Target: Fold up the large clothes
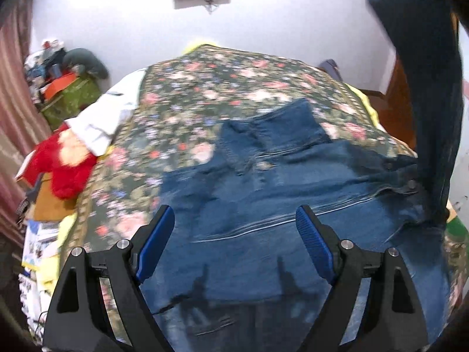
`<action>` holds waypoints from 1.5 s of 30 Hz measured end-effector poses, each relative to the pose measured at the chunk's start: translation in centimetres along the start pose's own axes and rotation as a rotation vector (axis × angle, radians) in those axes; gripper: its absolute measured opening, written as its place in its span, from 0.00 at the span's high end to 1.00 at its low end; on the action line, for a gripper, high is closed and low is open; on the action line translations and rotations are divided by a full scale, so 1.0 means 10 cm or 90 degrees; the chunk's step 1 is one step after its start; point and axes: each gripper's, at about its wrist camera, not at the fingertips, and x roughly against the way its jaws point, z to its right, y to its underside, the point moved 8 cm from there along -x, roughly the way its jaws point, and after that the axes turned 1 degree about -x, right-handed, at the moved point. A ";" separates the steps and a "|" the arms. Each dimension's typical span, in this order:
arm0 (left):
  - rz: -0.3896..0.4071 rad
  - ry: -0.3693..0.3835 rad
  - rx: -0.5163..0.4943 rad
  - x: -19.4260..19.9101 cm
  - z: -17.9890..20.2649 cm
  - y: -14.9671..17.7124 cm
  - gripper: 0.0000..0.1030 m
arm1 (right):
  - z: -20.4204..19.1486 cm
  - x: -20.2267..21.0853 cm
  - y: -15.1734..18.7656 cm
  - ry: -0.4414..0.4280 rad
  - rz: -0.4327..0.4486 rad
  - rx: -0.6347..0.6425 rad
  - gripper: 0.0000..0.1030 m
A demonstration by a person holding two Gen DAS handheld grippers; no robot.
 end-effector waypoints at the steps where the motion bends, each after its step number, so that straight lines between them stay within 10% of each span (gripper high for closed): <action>1: 0.004 -0.018 0.007 0.05 -0.16 0.05 0.18 | -0.13 -0.18 0.11 -0.018 -0.021 0.001 0.95; 12: -0.028 -0.086 0.092 0.29 -1.12 0.63 0.18 | -1.07 -1.76 1.89 -0.103 -0.322 0.013 0.94; 19: -0.071 -0.077 0.110 0.15 -1.13 0.93 0.18 | -0.99 -2.18 2.88 -0.052 -0.517 0.025 0.94; 37: -0.074 0.137 0.046 -0.14 0.24 0.30 0.18 | -0.49 -1.20 2.30 -0.092 -0.451 0.086 0.94; 45: -0.196 0.079 0.028 -0.86 0.42 0.58 0.18 | 0.07 -1.01 2.28 -0.017 -0.413 0.073 0.94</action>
